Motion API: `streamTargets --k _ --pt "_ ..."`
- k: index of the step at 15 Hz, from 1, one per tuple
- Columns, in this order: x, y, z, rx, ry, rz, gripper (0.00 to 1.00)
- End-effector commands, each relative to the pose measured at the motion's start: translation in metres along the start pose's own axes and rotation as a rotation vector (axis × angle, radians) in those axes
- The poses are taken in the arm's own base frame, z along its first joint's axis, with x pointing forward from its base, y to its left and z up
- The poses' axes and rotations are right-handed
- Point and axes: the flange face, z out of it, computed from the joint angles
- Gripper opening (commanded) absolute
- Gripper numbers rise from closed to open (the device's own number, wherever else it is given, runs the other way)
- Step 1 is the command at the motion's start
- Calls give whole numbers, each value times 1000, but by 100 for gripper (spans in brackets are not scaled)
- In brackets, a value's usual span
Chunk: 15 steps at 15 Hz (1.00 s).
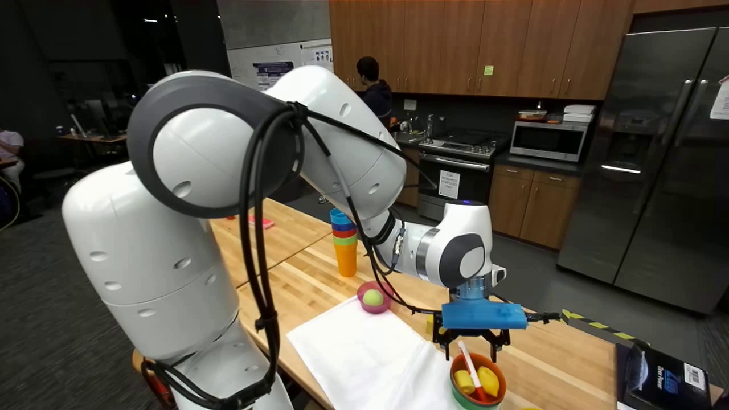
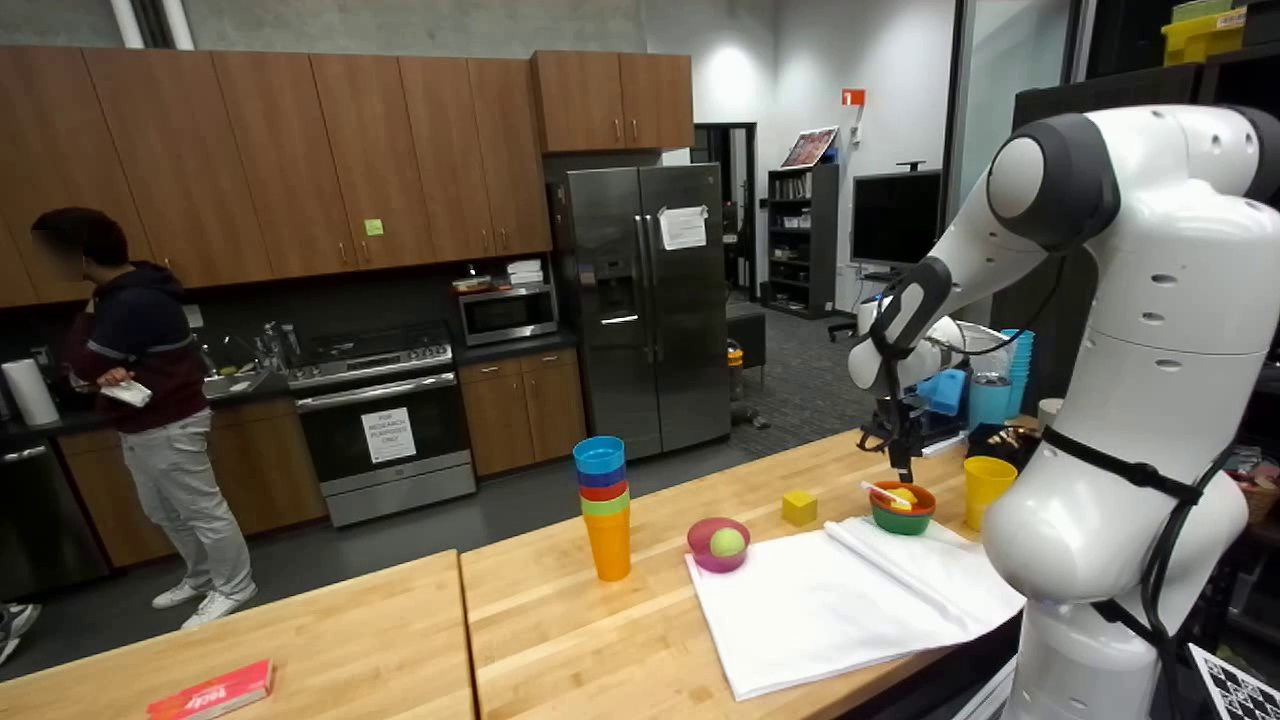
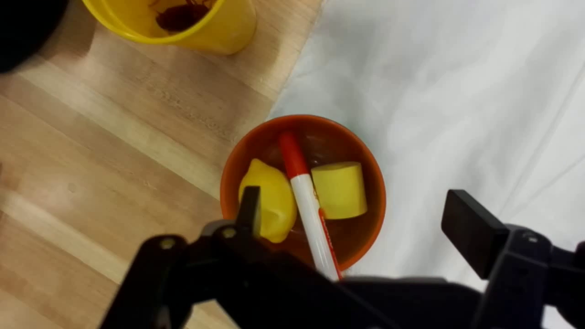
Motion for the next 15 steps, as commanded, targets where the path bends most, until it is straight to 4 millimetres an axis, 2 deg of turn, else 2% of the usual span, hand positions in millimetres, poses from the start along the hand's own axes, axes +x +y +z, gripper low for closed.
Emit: streamTargets --k 1,3,8,15 --pt "-12 6 10 -31 19 17 100" --pt "-14 10 17 -49 42 26 100" --pt "0 9 28 -107 133 1 100" --pt "38 0 39 -125 220 -48 100"
